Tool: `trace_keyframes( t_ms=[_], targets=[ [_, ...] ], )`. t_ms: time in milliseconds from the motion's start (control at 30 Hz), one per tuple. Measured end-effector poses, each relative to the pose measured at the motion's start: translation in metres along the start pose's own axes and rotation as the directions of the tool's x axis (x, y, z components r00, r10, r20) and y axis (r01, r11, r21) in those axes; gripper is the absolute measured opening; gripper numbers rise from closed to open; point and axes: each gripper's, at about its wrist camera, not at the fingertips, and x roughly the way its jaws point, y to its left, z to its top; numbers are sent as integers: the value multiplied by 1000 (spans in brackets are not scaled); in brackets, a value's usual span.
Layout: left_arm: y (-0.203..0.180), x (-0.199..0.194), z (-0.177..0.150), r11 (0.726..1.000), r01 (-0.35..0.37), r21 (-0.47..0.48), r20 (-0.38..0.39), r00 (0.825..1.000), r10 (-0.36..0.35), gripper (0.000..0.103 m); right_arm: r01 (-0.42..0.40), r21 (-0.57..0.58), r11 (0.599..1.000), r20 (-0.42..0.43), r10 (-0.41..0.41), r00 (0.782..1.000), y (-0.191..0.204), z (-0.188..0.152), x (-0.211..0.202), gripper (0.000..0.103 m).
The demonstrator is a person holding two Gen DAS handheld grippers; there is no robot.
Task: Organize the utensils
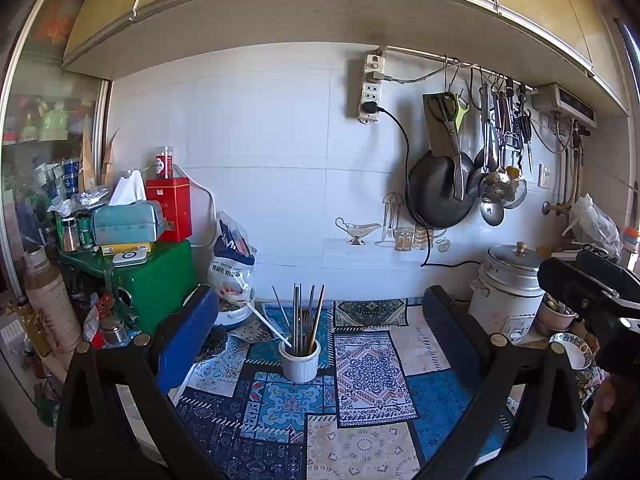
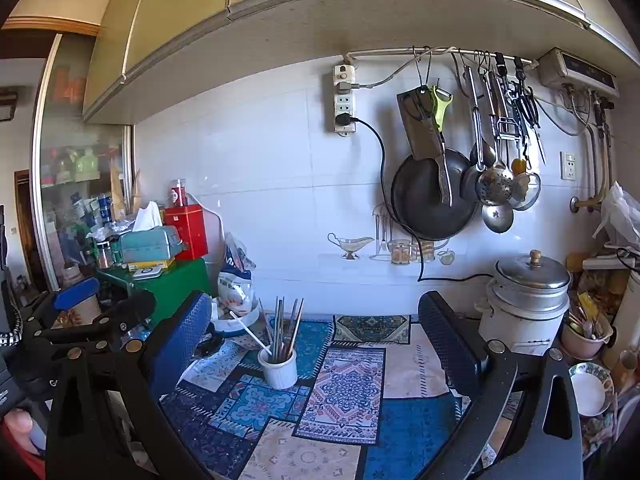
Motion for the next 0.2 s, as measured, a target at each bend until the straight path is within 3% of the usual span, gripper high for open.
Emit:
trace_keyframes(
  t_ms=[200],
  targets=[
    [0, 8, 1, 1000, 7, -2, -6, 1000, -7, 102, 2, 3, 1000, -11, -2, 1000, -1, -2, 8, 103]
  ],
)
